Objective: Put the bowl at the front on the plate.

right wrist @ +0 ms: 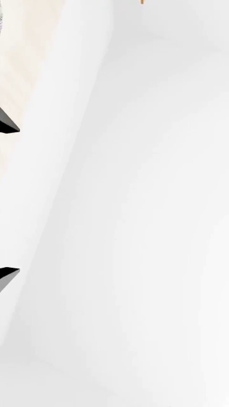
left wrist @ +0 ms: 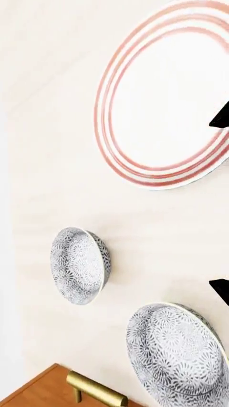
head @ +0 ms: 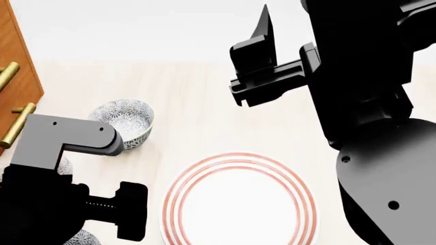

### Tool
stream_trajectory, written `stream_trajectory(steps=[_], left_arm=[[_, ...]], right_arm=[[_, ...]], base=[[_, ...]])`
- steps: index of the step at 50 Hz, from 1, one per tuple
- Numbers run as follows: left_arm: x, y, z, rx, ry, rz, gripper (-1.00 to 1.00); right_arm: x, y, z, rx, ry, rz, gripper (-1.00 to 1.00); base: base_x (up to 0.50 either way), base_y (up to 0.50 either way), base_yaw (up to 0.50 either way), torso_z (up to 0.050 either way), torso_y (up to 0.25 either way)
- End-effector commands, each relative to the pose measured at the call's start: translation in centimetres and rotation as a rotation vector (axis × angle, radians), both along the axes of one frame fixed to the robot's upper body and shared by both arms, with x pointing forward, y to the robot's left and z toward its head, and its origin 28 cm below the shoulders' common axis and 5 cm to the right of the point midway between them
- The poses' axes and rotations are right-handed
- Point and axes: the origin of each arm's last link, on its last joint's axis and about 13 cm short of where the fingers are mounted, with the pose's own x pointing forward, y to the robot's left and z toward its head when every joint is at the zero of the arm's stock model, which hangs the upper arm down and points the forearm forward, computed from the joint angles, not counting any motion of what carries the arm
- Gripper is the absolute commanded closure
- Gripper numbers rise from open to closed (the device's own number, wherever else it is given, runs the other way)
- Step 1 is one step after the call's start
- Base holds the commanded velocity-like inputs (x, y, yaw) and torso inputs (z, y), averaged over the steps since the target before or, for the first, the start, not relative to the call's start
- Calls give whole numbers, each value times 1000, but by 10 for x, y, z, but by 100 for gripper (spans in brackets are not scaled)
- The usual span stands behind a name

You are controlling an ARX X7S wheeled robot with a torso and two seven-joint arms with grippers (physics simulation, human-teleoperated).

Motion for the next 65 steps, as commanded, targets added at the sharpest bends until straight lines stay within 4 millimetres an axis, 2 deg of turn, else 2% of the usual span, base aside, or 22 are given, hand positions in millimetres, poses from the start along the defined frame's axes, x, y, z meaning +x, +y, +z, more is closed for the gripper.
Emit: stream_trajectory(steps=[1, 31, 48, 65], left_arm=[[-2, 0, -9, 16, 76, 14, -100], [-17, 3, -33, 66, 208, 38, -100], [-23, 5, -60, 95, 260, 27, -100], [-27, 5, -70, 113, 295, 23, -100]], right_arm=[[0, -1, -1, 0, 0, -2, -100], [0, 0, 1, -3, -3, 2, -100], [1, 1, 1, -7, -6, 6, -100], [0, 1, -1, -8, -3, 7, -100]], base=[[0, 0, 0, 0, 0], [0, 0, 0, 0, 0], [0, 0, 0, 0, 0], [0, 0, 0, 0, 0]])
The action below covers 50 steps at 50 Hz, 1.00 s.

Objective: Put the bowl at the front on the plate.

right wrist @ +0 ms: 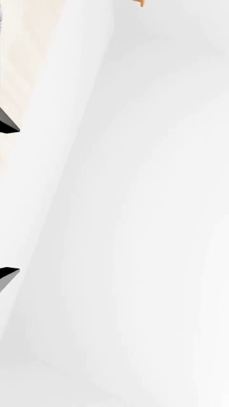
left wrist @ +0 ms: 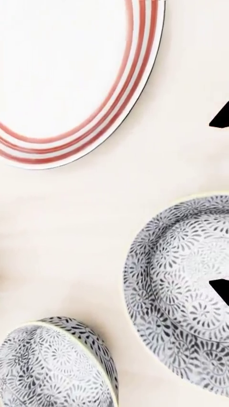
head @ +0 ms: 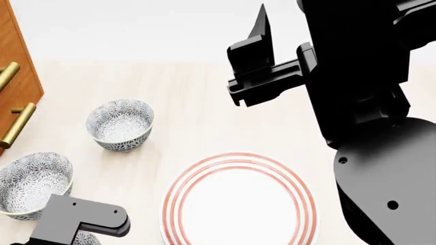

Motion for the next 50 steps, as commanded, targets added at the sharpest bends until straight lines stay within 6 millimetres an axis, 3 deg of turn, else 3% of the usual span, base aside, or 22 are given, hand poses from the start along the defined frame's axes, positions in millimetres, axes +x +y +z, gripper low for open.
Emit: stream_trajectory(steps=[1, 39, 40, 50], left_arm=[[-3, 0, -9, 10, 24, -4, -100], [-5, 1, -26, 32, 92, 9, -100], [-4, 1, -26, 30, 96, 11, 100], [-3, 2, -29, 5, 89, 4, 100]], right_arm=[[0, 0, -1, 0, 1, 2, -100], [0, 0, -2, -11, 5, 0, -100], [0, 0, -3, -11, 6, -1, -100], [-2, 2, -2, -14, -1, 9, -100]], base=[[0, 0, 0, 0, 0], [0, 0, 0, 0, 0], [0, 0, 0, 0, 0], [0, 0, 0, 0, 0]])
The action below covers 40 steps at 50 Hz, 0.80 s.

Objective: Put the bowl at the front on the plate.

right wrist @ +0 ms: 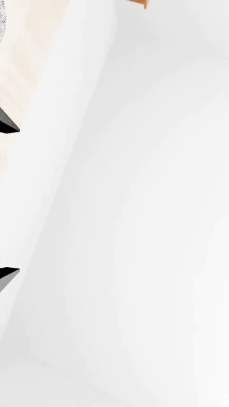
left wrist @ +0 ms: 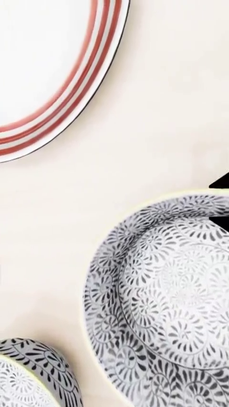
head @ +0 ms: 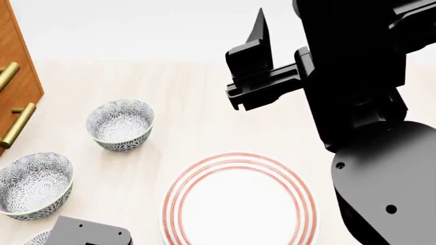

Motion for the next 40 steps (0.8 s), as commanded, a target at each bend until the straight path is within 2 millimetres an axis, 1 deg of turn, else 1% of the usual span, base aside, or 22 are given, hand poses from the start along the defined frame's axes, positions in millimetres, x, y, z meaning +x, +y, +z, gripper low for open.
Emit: stream_trajectory(steps=[1, 6, 7, 11, 12, 13, 14, 15, 16, 17, 18, 19, 21, 25, 26, 27, 30, 34, 35, 38, 39, 40], left_arm=[[0, 0, -4, -14, 11, 4, 100], [0, 0, -4, -45, -28, -5, 100], [0, 0, -1, -44, -33, -5, 100], [2, 1, -1, -44, -106, -2, 100], [3, 2, 1, -69, -85, -2, 100], [5, 3, 0, -31, -175, -7, 100], [3, 2, 3, -75, -123, -10, 100], [4, 2, 5, -53, -180, -19, 100], [3, 2, 3, -64, -161, -12, 100], [3, 2, 6, -73, -156, -10, 100], [4, 2, 3, -66, -187, -5, 100], [3, 2, 7, -71, -190, -12, 100], [3, 2, 4, -76, -205, -19, 100], [3, 2, 9, -65, -246, -31, 100], [3, 2, 6, -73, -231, -29, 100], [3, 2, 9, -71, -239, -29, 100], [4, 2, 4, -66, -254, -27, 100], [5, 2, 12, -54, -301, -30, 100], [5, 2, 9, -58, -300, -32, 100], [5, 2, 12, -54, -310, -32, 100], [6, 2, 7, -49, -324, -33, 100], [6, 2, 7, -50, -328, -32, 100]], right_arm=[[-1, 1, 0, -3, -6, 9, -100], [-1, 2, 0, -8, -8, 19, -100], [-1, 2, 0, -6, -9, 20, -100], [-1, 2, 0, -6, -9, 20, -100], [-1, 2, -1, -5, -9, 20, -100], [-1, 1, -1, -6, -9, 19, -100], [-2, 1, -1, -5, -9, 17, -100], [-2, 0, -1, -2, -10, 15, -100], [-2, 0, -1, -2, -10, 15, -100], [-2, 0, -1, -2, -9, 15, -100], [-2, 0, -2, -2, -9, 15, -100], [-2, 1, -2, -2, -9, 16, -100], [-2, 1, -2, -1, -10, 16, -100], [-2, 1, -2, -2, -11, 19, -100], [-2, 1, -2, -2, -12, 18, -100], [-2, 1, -1, -2, -13, 19, -100], [-2, 1, -1, -1, -13, 20, -100], [0, 1, 0, -4, -12, 25, -100], [0, 1, 0, -4, -12, 27, -100], [1, 1, -1, -3, -11, 28, -100], [1, 1, -1, -2, -11, 29, -100], [1, 1, -1, -2, -12, 29, -100]], base=[[0, 0, 0, 0, 0], [0, 0, 0, 0, 0], [0, 0, 0, 0, 0], [0, 0, 0, 0, 0], [0, 0, 0, 0, 0], [0, 0, 0, 0, 0], [0, 0, 0, 0, 0], [0, 0, 0, 0, 0], [0, 0, 0, 0, 0], [0, 0, 0, 0, 0], [0, 0, 0, 0, 0], [0, 0, 0, 0, 0], [0, 0, 0, 0, 0], [0, 0, 0, 0, 0], [0, 0, 0, 0, 0], [0, 0, 0, 0, 0], [0, 0, 0, 0, 0], [0, 0, 0, 0, 0], [0, 0, 0, 0, 0], [0, 0, 0, 0, 0], [0, 0, 0, 0, 0], [0, 0, 0, 0, 0]])
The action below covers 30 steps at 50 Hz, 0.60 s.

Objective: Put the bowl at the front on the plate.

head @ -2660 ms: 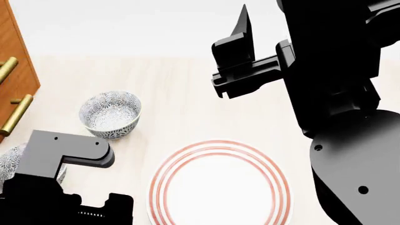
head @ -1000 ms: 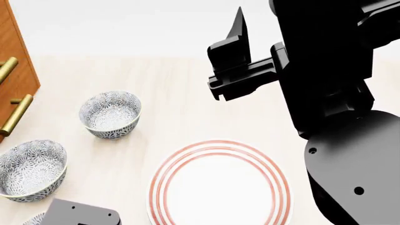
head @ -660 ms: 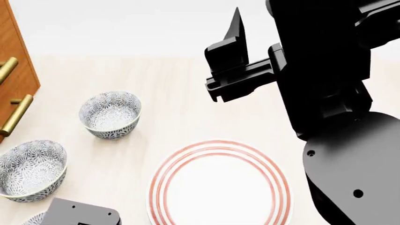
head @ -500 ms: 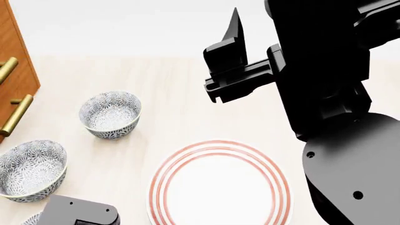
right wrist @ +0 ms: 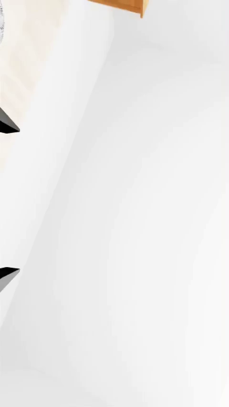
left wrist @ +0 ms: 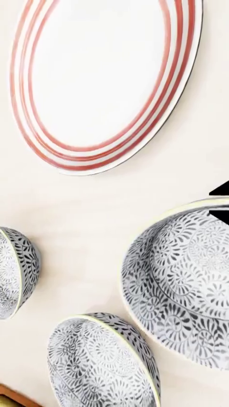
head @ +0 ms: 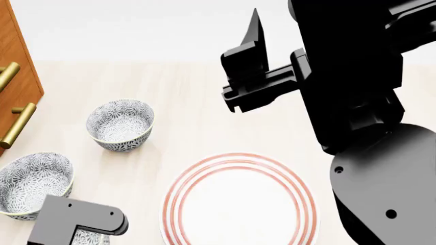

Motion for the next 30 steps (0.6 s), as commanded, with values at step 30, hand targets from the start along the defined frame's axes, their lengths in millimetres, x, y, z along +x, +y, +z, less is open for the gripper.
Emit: stream_trajectory(steps=[30], left_arm=[[5, 0, 18, 18, -256, -33, 100]], right_arm=[[-1, 0, -3, 8, -17, 5, -100]], base=[[0, 0, 0, 0, 0]])
